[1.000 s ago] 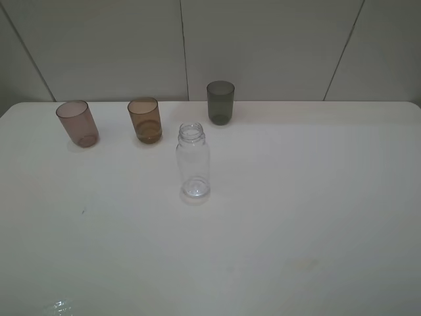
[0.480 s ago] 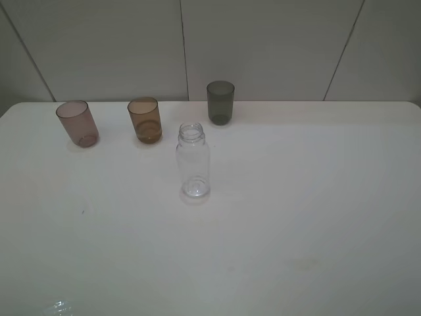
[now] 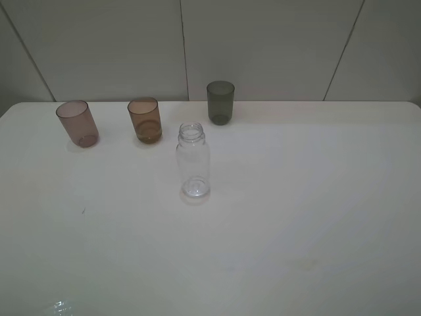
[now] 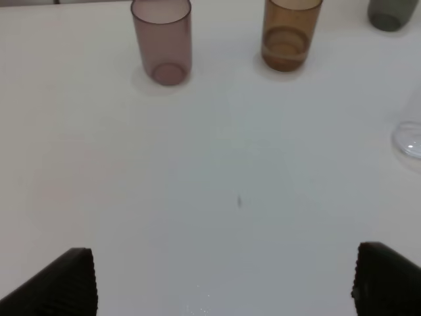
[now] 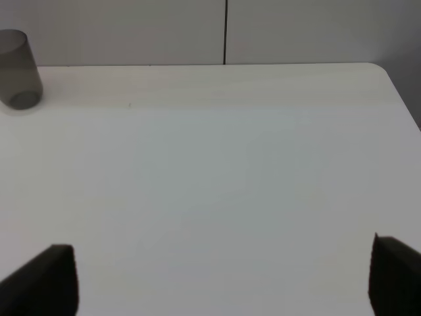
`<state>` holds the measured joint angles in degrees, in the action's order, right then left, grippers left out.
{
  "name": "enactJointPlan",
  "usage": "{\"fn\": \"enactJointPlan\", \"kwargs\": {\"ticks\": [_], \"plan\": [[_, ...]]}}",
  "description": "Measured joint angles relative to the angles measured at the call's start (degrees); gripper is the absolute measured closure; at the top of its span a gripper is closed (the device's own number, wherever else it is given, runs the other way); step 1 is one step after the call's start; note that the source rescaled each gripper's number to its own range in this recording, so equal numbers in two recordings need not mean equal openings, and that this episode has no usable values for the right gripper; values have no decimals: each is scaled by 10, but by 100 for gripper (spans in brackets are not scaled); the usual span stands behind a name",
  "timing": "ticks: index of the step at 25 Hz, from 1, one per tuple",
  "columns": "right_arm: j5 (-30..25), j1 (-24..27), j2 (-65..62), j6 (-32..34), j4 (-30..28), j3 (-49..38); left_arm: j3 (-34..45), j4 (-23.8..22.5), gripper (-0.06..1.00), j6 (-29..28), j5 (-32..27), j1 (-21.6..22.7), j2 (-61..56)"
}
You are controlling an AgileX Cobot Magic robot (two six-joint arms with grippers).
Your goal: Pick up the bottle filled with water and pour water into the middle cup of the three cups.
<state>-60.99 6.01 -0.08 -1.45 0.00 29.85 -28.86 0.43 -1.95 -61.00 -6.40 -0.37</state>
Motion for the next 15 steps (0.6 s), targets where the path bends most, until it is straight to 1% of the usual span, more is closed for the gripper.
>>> {"fn": "enactJointPlan", "kwargs": {"ticks": [5,15], "plan": [[0,0,0,0,0,0,0,-1,-6,-10,0,0,0],[0,0,0,0,0,0,0,-4,-6,-4,0,0,0]]}}
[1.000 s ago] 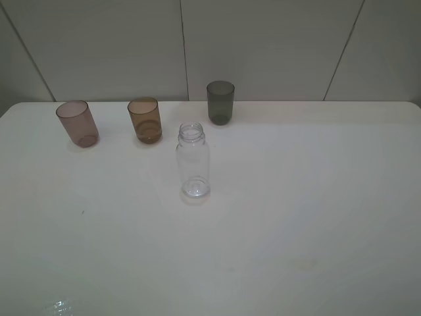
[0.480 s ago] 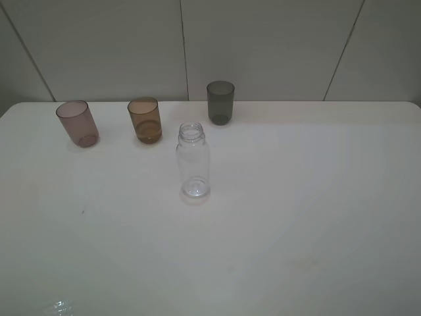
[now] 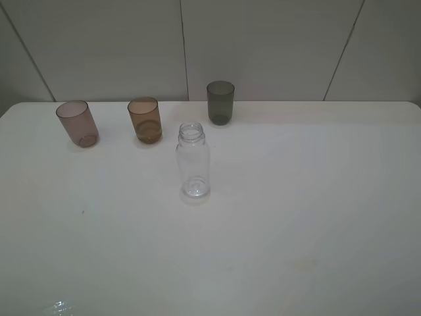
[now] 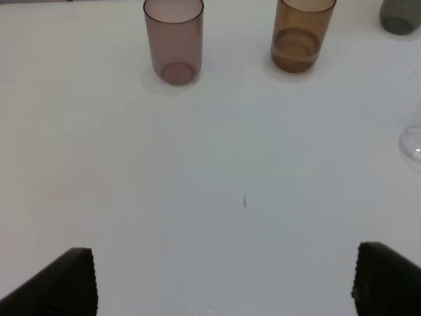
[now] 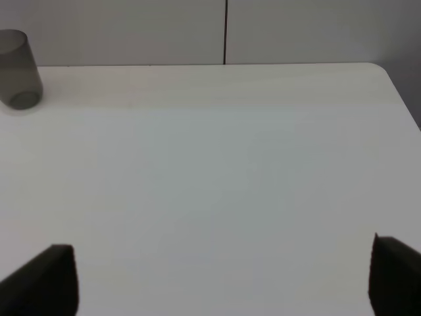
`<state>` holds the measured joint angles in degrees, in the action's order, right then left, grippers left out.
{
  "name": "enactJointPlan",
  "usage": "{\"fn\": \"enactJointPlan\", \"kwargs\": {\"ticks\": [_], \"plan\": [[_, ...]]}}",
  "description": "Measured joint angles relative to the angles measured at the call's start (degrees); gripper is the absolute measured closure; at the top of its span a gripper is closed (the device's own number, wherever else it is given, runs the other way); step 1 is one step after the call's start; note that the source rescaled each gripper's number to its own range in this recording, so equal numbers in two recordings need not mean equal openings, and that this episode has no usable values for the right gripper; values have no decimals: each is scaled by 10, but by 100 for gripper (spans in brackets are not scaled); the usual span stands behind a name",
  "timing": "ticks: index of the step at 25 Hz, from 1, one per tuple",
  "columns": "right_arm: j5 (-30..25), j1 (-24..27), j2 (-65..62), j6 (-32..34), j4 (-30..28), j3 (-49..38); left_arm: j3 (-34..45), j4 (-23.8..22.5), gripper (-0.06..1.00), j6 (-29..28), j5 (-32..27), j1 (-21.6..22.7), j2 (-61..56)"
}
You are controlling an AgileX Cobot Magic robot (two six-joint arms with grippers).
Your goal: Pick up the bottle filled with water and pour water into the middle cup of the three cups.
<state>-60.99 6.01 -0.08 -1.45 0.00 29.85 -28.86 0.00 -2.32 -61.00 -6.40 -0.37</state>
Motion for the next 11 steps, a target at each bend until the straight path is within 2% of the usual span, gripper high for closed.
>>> {"fn": "enactJointPlan", "kwargs": {"ticks": [11], "plan": [[0,0,0,0,0,0,0,0,-6,2,0,0,0]]}}
